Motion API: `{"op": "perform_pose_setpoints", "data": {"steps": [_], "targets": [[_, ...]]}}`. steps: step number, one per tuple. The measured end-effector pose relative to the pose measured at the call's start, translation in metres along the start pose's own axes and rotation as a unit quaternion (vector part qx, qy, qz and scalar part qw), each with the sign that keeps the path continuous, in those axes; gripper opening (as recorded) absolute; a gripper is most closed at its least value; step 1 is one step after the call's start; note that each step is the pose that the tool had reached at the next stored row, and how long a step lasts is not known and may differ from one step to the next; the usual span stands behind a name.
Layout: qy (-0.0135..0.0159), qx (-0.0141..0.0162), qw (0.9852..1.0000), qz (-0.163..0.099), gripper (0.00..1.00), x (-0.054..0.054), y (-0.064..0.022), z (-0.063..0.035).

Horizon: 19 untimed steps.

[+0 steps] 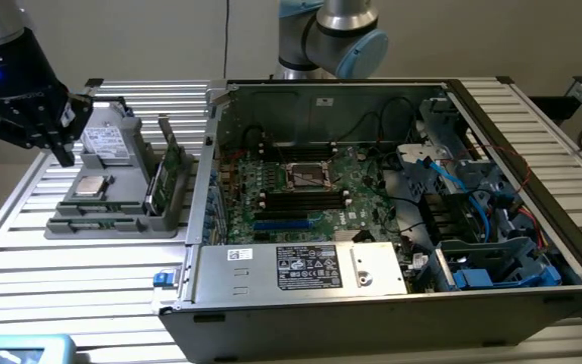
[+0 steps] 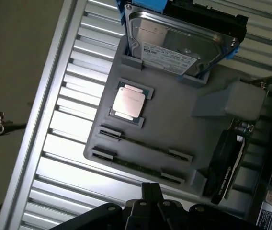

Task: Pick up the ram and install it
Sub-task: 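Pick up the ram and move it above insertion slot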

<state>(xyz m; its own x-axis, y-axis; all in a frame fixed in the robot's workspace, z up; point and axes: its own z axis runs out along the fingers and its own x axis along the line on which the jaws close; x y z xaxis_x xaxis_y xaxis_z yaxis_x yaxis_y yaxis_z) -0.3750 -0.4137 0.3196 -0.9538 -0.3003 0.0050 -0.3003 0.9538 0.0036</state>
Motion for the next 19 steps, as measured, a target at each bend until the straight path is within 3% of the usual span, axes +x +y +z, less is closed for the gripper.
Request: {"op": "perform_pose_setpoints", "data": {"steps": [5,9,15,19], "targets": [[0.0000,-0.0002,0.9990,-0.045,0.11,0.0000,0.0000,0.0005],[-0.0001,-0.0005,0.9967,-0.082,0.11,0.0000,0.0000,0.0009],[0.0000,-0.0008,0.9907,-0.136,0.11,0.0000,0.0000,0.0013],[0.0001,-0.0008,0.9851,-0.172,0.11,-0.0001,0.0000,0.0016]]}}
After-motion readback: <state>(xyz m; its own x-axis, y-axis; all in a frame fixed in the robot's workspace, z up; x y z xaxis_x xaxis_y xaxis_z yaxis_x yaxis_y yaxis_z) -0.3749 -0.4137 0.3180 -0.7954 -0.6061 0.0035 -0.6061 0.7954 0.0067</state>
